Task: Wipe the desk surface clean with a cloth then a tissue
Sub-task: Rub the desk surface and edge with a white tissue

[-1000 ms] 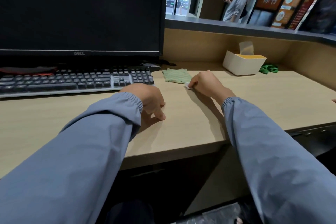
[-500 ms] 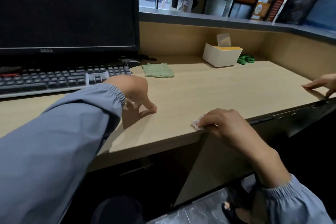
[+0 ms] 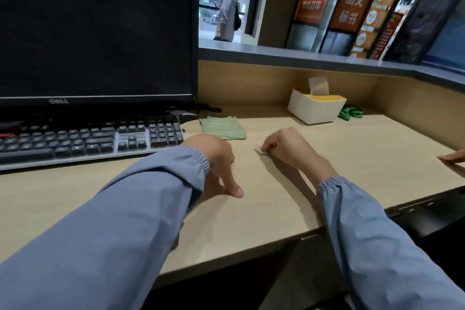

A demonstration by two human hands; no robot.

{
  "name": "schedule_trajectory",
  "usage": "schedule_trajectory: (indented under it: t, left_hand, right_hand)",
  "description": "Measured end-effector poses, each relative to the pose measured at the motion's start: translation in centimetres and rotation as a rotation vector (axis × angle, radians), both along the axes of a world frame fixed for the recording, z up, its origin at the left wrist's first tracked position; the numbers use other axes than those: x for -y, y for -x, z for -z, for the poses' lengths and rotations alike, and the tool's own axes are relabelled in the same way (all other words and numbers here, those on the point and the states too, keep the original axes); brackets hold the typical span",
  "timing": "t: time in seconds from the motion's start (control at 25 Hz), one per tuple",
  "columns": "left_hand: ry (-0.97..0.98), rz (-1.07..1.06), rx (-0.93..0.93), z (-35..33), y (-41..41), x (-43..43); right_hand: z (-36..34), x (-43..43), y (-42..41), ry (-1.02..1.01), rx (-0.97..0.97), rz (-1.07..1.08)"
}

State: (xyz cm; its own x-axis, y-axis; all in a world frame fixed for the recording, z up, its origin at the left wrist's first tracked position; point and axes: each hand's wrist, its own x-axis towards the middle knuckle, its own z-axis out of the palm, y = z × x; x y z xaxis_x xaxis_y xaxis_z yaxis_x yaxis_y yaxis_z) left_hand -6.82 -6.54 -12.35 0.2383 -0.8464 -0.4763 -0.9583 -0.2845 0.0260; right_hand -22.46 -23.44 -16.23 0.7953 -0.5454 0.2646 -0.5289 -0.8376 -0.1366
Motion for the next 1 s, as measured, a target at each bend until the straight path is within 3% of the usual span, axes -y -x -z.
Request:
schedule_trajectory:
  t: [0.4,0.52,0.72,1.0]
  left_hand:
    - [0.027,0.008,-0.043,1.0,-0.7,0.9]
    - [0.050,-0.002,-0.041,1.5,-0.8,1.0]
    - [0.091,-0.033,-0.076,0.6,-0.7,0.1]
    - [0.100,-0.040,-0.022,-0.1,0.3,-0.9]
  right_hand:
    - [-0.8,11.1,-14.3,0.028,-0.028,0.011]
    - [-1.3,12.5,-15.6,0.054,-0.128,0.031]
    - [-0.9,10.6,-13.8,0.099,-0.073,-0.023]
    - [-1.1,0.0,-0.9,0.023,-0.088,-0.057]
